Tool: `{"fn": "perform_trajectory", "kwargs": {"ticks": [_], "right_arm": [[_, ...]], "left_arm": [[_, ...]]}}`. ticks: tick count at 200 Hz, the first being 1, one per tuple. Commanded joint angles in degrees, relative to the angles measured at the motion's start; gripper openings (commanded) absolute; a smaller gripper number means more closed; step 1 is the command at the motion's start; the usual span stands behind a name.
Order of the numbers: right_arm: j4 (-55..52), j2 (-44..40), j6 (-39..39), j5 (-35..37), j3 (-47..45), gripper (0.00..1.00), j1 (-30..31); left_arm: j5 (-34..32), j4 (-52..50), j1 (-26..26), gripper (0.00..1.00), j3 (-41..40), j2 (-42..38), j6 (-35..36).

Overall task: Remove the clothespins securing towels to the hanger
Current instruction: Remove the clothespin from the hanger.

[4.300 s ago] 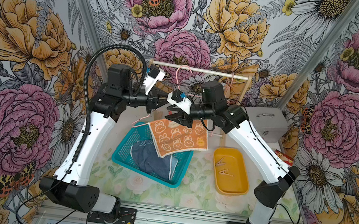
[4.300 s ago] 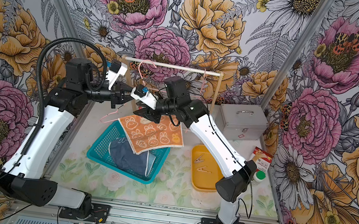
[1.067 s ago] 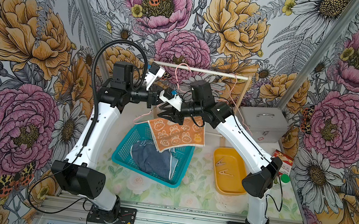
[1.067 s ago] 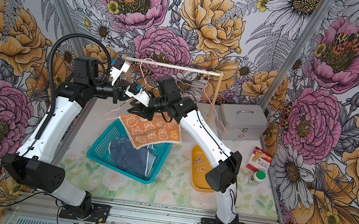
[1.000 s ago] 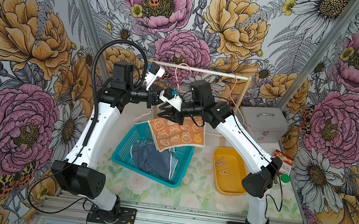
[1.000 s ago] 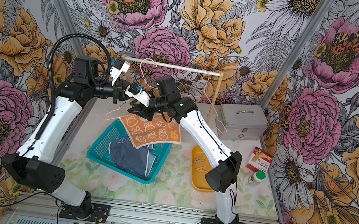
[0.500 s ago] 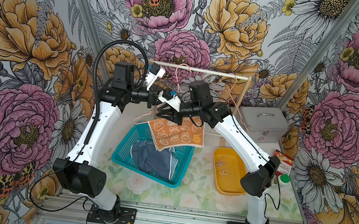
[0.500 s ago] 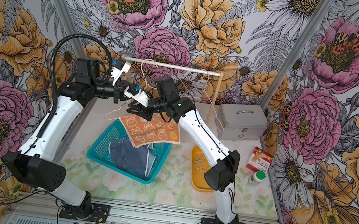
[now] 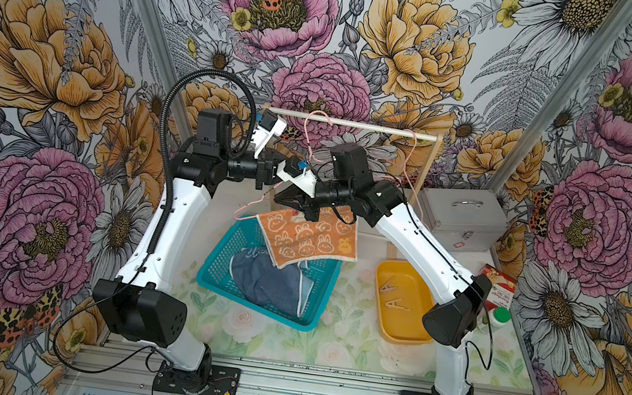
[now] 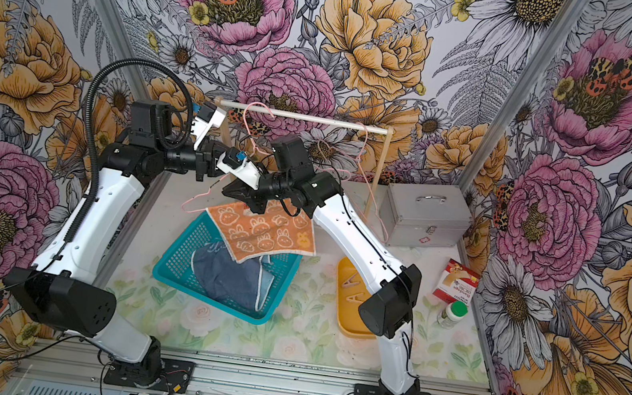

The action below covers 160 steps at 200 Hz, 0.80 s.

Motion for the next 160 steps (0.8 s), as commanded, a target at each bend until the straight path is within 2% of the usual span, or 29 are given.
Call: {"fn": "perform_trajectory", "kwargs": {"ticks": [1, 60, 131, 160], "right_arm": [[-1.4, -2.0, 0.9, 2.8, -1.5, 0.00, -0.2], [-1.5, -5.2, 1.5, 5.1, -2.9, 0.00, -0.2], [-1.4, -7.1, 2.1, 6.1, -2.9, 0.00, -0.2], [-1.3, -12.0, 3.1, 10.3, -9.6, 0.00, -0.6]], "left_arm": [[1.3, 1.4, 0.8, 0.00, -0.2, 1.7, 0.3], [-3.9, 1.4, 1.1, 0.00, -1.5, 4.0, 0.3], [-5.6, 1.5, 1.0, 0.00, -1.5, 3.7, 0.2], [-6.2, 1.5, 1.3, 0.00, -0.7, 2.7, 0.1]]}}
